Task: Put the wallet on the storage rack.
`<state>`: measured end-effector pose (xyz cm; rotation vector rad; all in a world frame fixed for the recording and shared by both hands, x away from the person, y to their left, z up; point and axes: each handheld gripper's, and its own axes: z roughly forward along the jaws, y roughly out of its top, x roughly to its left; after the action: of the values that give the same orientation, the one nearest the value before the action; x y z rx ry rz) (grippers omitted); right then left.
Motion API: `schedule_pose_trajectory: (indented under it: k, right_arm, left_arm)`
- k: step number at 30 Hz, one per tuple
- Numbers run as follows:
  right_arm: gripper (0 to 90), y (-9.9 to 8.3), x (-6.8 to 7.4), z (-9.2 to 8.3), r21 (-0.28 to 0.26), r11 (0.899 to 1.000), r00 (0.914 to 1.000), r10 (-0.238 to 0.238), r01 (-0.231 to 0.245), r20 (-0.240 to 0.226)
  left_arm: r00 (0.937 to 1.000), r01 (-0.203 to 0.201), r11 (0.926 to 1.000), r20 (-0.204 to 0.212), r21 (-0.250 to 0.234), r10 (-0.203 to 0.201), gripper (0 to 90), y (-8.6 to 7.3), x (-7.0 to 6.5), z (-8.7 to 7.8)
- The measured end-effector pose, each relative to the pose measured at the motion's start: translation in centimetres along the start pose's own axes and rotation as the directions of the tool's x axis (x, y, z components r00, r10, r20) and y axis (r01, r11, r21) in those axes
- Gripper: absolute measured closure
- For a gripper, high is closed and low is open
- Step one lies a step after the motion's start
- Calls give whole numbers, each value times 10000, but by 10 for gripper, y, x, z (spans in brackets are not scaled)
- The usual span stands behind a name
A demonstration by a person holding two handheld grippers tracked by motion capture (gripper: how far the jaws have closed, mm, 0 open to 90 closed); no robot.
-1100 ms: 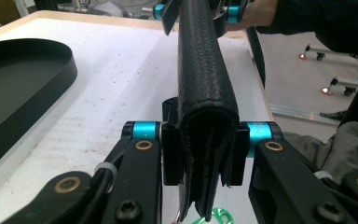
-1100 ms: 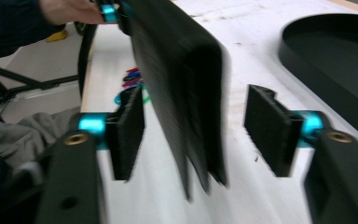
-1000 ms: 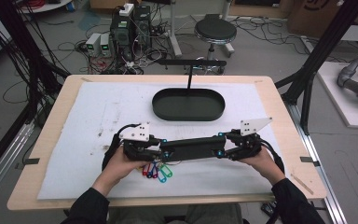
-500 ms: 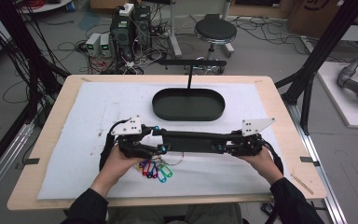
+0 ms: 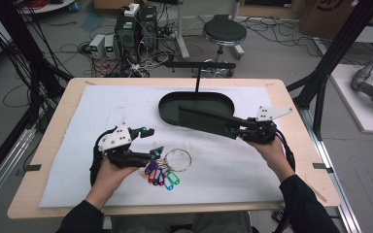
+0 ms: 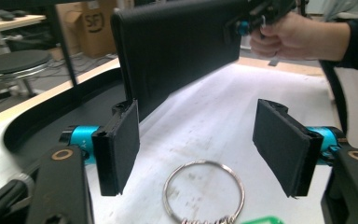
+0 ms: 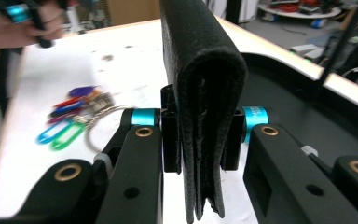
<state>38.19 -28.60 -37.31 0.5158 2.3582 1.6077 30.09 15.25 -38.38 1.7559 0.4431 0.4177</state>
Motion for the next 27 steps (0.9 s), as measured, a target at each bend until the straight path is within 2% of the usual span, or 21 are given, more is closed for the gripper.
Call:
schedule_pose_trajectory:
  k: [4,5,6,10,17,23,27]
  right_arm:
    - [761,10,-16,4,-6,10000,9997,-19,19,243]
    - [761,16,-24,6,50,10000,9995,3,-5,312]
    - [761,16,-24,6,50,10000,9995,3,-5,312]
    - [761,27,-40,17,92,10000,9978,13,-20,663]
    - [761,29,-52,37,109,9998,9957,177,-188,904]
    - [760,26,-61,61,490,9985,9947,212,-262,1002]
    - [760,24,-66,70,588,9979,9946,229,-290,1011]
  left_arm:
    - [9994,93,9999,-331,-71,-96,303,-9,-4,-13]
    - [9991,134,9999,-405,-95,-138,302,-12,-5,-16]
    - [9988,191,9998,-446,-112,-195,302,-15,-7,-18]
    - [9977,185,9997,-647,-153,-194,295,-22,-11,-24]
    - [9953,269,9992,-923,-279,-294,284,-27,-12,-30]
    - [9954,371,9984,-869,-432,-407,275,-28,-13,-34]
    - [9957,392,9979,-813,-524,-434,276,-29,-12,-35]
